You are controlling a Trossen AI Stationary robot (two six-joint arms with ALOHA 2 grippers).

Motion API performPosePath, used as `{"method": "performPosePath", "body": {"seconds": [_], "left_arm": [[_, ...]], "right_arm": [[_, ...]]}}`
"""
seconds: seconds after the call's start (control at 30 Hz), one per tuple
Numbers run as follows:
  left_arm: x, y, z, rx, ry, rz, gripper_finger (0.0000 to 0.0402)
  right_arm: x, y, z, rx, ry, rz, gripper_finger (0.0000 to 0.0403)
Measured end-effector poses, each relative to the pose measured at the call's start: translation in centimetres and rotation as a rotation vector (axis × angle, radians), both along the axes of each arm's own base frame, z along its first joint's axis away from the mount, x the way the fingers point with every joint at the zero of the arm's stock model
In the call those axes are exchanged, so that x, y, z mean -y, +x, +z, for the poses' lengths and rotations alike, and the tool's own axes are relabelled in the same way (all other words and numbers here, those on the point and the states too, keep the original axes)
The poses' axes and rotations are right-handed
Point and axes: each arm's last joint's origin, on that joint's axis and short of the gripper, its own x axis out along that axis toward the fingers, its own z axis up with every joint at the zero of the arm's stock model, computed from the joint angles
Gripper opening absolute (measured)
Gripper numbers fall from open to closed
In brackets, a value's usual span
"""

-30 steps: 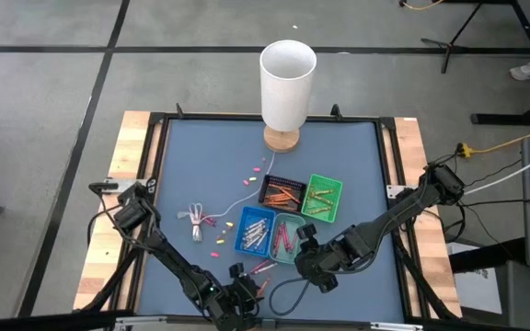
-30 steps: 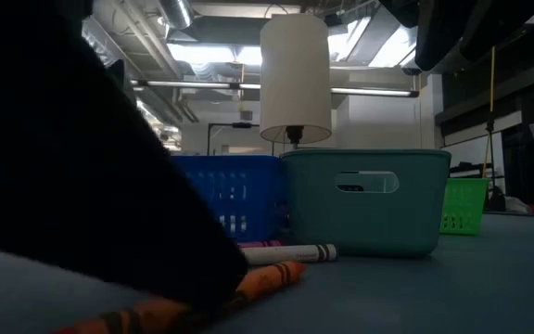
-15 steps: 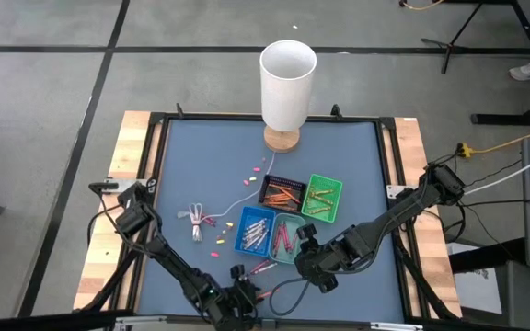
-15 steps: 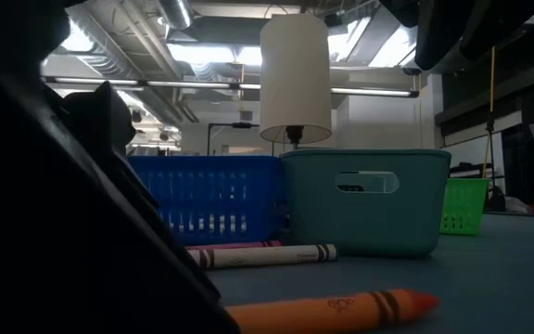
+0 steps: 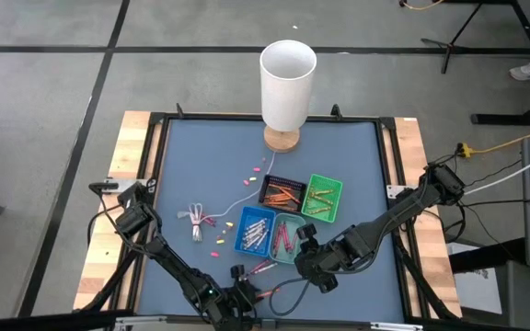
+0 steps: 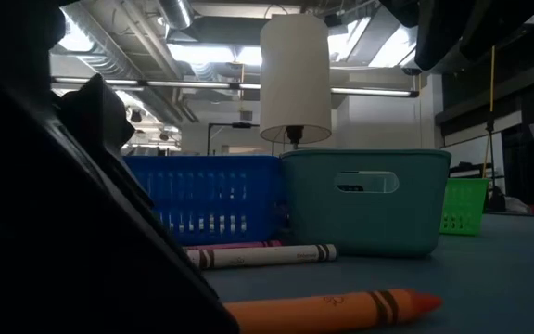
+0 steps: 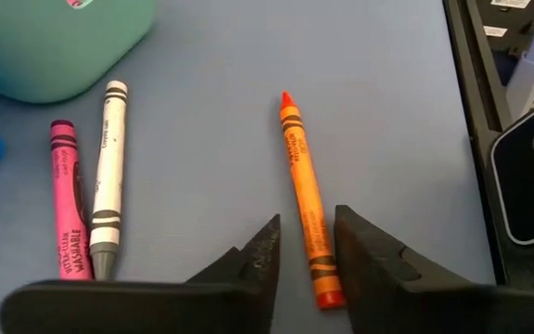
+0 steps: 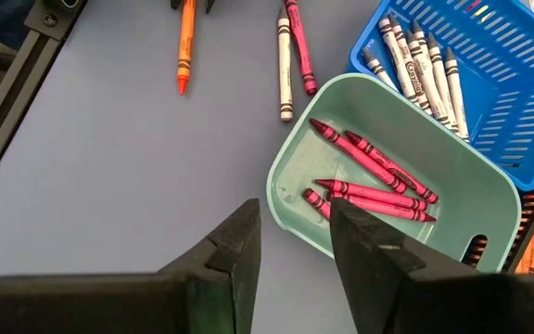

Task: Sort crayons
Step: Put the orange crayon into the black bin

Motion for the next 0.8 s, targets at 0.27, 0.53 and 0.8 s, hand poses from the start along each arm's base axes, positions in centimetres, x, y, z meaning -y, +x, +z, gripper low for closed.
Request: {"method": "performPosePath", "body": {"seconds": [0.27,0.53,0.8], "left_arm": [[0.09,0.07,0.02,0.006,-0.016,-0.005,0.0037],[0.10,0.08,0.02,0.009,-0.017,-0.003,0.0005],[0.02,0.08,0.89,0.014,-0.033,-0.009,0.0007]], "right_arm": [[0.01,0.01,0.00,0.000,0.000,0.000,0.0128],[0.01,0.04,0.01,0.003,0.002,-0.001,0.0128],[0.01,0.04,0.01,0.003,0.002,-0.001,0.0128]]}}
